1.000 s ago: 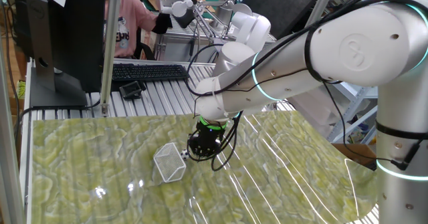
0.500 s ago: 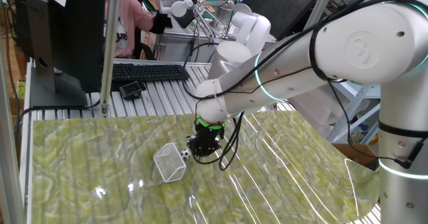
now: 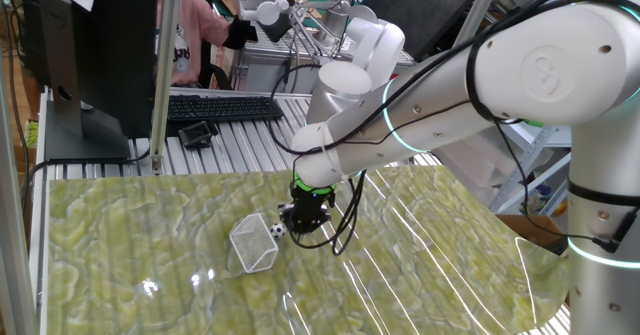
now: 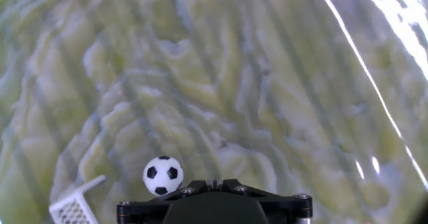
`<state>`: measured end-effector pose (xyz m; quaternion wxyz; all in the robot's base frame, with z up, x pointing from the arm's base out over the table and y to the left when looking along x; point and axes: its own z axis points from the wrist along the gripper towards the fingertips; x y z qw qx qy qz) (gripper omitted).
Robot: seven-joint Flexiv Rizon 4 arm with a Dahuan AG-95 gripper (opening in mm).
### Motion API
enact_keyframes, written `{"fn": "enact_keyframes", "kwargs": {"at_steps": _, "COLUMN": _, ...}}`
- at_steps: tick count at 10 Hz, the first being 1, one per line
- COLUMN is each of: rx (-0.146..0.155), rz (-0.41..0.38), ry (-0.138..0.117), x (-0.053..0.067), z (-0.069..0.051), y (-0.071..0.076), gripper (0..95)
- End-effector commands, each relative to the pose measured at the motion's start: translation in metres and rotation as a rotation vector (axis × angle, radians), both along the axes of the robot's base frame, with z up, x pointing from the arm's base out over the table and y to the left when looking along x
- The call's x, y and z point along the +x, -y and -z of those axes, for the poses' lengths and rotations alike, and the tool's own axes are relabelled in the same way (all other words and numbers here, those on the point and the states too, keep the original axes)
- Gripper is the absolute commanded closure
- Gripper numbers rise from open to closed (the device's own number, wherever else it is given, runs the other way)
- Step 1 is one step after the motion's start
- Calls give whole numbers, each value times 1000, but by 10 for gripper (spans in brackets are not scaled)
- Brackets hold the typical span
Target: Push the soccer ball into the goal
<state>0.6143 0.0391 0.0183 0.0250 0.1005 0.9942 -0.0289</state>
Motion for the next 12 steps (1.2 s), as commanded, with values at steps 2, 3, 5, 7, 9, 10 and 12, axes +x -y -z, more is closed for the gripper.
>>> {"fn": "enact_keyframes", "kwargs": {"at_steps": 2, "rx": 11, "rz": 10, "ry": -31, "x": -1, "z": -2, "y": 0, "gripper": 950}}
{"fn": "enact_keyframes", "kwargs": {"at_steps": 3, "rx": 12, "rz": 19, "ry": -39, "x": -1, "z": -2, "y": 0, "gripper": 950}}
{"fn": "enact_keyframes", "kwargs": {"at_steps": 5, "rx": 11, "rz": 25, "ry": -46, "x": -1, "z": -2, "y": 0, "gripper": 950}}
{"fn": "enact_keyframes", "kwargs": {"at_steps": 7, "rx": 11, "rz": 24, "ry": -52, "x": -1, "z": -2, "y": 0, "gripper": 950}}
{"fn": "enact_keyframes", "kwargs": {"at_steps": 9, "rx": 11, "rz": 26, "ry": -47, "x": -1, "z": -2, "y": 0, "gripper": 950}}
{"fn": "enact_keyframes", "kwargs": {"at_steps": 10, "rx": 13, "rz": 37, "ry": -44, "x": -1, "z": -2, "y": 0, "gripper": 950}}
{"fn": "enact_keyframes", "kwargs": {"at_steps": 12, "rx": 12, "rz": 30, "ry": -46, "x": -1, "z": -2, "y": 0, "gripper": 950}}
